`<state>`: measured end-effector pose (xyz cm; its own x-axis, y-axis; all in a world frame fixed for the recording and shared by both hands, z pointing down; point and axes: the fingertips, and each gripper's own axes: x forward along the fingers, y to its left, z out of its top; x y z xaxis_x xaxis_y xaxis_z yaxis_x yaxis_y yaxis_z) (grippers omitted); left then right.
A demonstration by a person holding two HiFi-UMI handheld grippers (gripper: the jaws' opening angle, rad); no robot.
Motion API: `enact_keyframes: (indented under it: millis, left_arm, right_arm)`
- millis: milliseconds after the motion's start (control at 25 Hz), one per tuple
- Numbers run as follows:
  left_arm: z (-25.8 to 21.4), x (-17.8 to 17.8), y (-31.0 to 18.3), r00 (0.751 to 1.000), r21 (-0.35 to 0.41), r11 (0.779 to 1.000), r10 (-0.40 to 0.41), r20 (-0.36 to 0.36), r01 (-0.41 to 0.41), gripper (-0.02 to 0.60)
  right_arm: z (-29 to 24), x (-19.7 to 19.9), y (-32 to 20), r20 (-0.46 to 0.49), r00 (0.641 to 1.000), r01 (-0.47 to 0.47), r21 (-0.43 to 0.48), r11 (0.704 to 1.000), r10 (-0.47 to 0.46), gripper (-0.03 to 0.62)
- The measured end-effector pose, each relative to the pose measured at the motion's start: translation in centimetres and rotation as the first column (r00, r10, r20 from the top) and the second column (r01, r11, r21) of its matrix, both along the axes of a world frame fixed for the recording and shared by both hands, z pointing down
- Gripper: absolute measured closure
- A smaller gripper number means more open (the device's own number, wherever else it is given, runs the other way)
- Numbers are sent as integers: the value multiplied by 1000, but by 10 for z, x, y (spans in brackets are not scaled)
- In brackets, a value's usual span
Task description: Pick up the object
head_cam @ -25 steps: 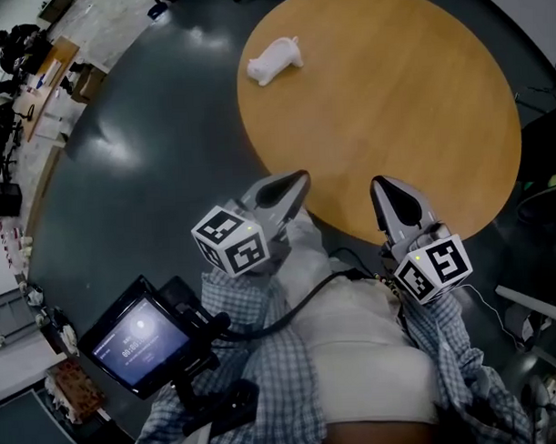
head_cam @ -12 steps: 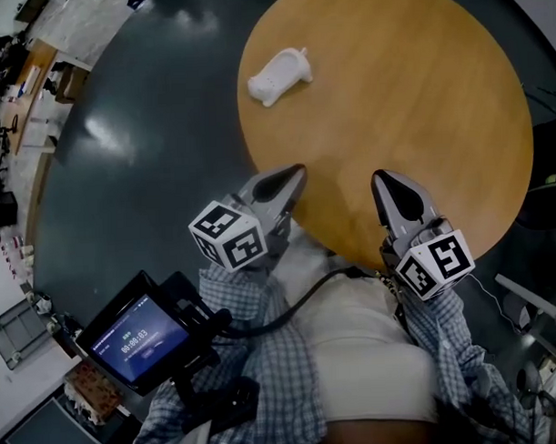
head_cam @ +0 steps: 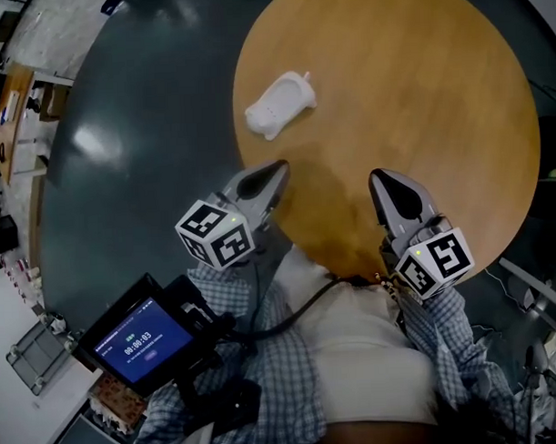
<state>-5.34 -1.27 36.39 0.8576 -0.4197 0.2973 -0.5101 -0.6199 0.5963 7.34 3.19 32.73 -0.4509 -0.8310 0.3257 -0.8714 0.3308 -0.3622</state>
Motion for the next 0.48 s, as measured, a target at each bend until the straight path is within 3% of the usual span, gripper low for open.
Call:
enact_keyframes:
  millis: [360, 480]
  left_arm:
    - [6, -3, -41, 986, 27, 987, 158, 58, -160, 577]
    - [-1, 0, -52, 968, 36, 971, 232, 96, -236, 504]
  right_arm:
    - [22, 7, 1, 1, 999, -54, -86, 995, 55, 588]
    - [17, 8, 13, 7, 997, -71, -108, 992, 73, 589]
